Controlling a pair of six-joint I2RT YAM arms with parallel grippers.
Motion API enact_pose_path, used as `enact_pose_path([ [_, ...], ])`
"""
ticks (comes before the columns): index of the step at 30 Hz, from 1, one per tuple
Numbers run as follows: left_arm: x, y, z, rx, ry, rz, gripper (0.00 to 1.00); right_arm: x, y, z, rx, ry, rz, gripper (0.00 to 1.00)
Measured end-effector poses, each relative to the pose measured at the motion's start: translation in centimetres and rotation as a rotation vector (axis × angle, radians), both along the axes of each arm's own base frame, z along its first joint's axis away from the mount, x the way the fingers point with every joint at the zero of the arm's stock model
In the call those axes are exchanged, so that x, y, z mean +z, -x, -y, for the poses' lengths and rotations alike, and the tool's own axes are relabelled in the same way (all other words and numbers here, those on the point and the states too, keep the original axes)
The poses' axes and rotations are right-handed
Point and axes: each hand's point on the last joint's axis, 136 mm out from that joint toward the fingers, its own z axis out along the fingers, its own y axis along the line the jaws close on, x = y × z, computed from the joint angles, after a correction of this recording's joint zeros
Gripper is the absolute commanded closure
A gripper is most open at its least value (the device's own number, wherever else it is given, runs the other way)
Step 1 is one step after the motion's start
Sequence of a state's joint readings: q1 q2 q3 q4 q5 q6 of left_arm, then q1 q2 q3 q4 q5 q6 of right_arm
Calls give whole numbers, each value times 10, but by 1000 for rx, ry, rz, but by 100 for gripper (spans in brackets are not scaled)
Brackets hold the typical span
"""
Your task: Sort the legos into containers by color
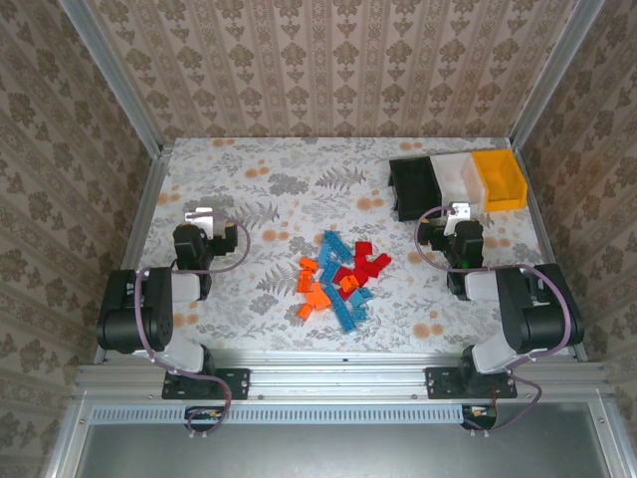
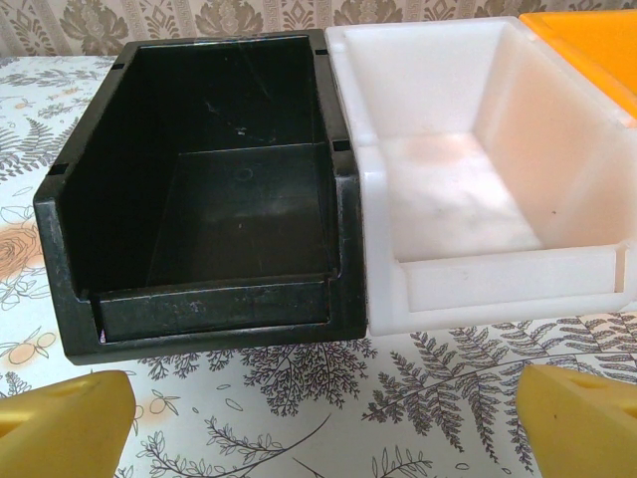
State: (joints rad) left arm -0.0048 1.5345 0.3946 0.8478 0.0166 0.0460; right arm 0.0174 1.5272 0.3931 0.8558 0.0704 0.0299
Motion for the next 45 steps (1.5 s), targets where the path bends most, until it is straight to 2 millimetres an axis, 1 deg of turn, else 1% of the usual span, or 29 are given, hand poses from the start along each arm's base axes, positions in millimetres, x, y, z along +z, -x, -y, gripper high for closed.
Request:
enact_pose_path([
  [13, 0, 0, 0, 0, 0, 0, 0, 0, 0, 0, 0, 0, 0, 0],
  [15, 0, 0, 0, 1, 0, 0, 0, -2, 1, 0, -18, 19, -30, 0],
  [16, -1, 0, 0, 1, -1, -7, 0, 1, 1, -4, -19, 34, -49, 0],
  [17, -2, 0, 1, -1, -3, -25, 0, 9, 0, -9, -15, 45, -56, 0],
  [18, -1, 0, 3, -4, -8, -44, 0, 23, -3, -14, -14, 55, -63, 0],
  [19, 5, 0, 7, -14, -18, -61, 0, 45, -8, -19, -17, 59, -49, 0],
  [21, 33, -5, 18, -35, -27, -47, 0, 95, -20, -24, -45, 34, -9, 0],
  [23, 91, -9, 33, -57, -17, 31, 0, 156, -31, -23, -97, -32, 45, 0],
  [24, 120, -9, 39, -64, -1, 75, 0, 180, -35, -20, -120, -67, 73, 0],
  [25, 144, -6, 42, -62, 22, 106, 0, 198, -37, -16, -142, -109, 88, 0],
  [26, 175, -1, 44, -50, 66, 149, 0, 210, -38, -13, -149, -146, 96, 0],
  [27, 201, 6, 42, -21, 121, 178, 0, 214, -39, -12, -149, -178, 91, 3],
  [28, 218, 12, 36, 20, 177, 188, 0, 214, -40, -12, -142, -204, 76, 5],
  [29, 234, 22, 29, 69, 240, 197, 0, 207, -42, -12, -140, -225, 44, 9],
  [30, 243, 29, 22, 105, 285, 205, 0, 198, -46, -14, -134, -234, 5, 10],
  [31, 248, 38, 13, 146, 330, 212, 0, 186, -53, -18, -129, -247, -50, 11],
  [32, 247, 48, 2, 192, 381, 211, 0, 173, -60, -23, -117, -252, -95, 13],
  [33, 240, 55, -6, 226, 423, 203, 0, 157, -66, -30, -100, -255, -155, 14],
  [34, 229, 61, -12, 253, 469, 192, 0, 142, -73, -38, -79, -260, -212, 15],
  [35, 211, 65, -17, 282, 506, 155, 0, 126, -80, -47, -56, -265, -268, 15],
  [36, 189, 66, -19, 303, 538, 99, 2, 112, -85, -55, -36, -270, -312, 15],
  [37, 171, 66, -17, 309, 560, 44, 3, 98, -89, -62, -19, -273, -353, 15],
  [38, 149, 66, -11, 305, 585, -31, 5, 84, -91, -67, -7, -276, -395, 15],
  [40, 115, 63, 2, 286, 626, -169, 8, 55, -92, -78, 18, -284, -477, 14],
  [41, 101, 62, 10, 271, 646, -228, 9, 43, -92, -83, 31, -288, -512, 15],
  [43, 84, 60, 23, 236, 677, -309, 9, 24, -94, -94, 58, -300, -571, 15],
  [44, 78, 60, 30, 219, 687, -339, 9, 18, -96, -100, 74, -306, -591, 15],
  [45, 74, 60, 36, 199, 694, -360, 9, 16, -97, -104, 86, -310, -599, 15],
])
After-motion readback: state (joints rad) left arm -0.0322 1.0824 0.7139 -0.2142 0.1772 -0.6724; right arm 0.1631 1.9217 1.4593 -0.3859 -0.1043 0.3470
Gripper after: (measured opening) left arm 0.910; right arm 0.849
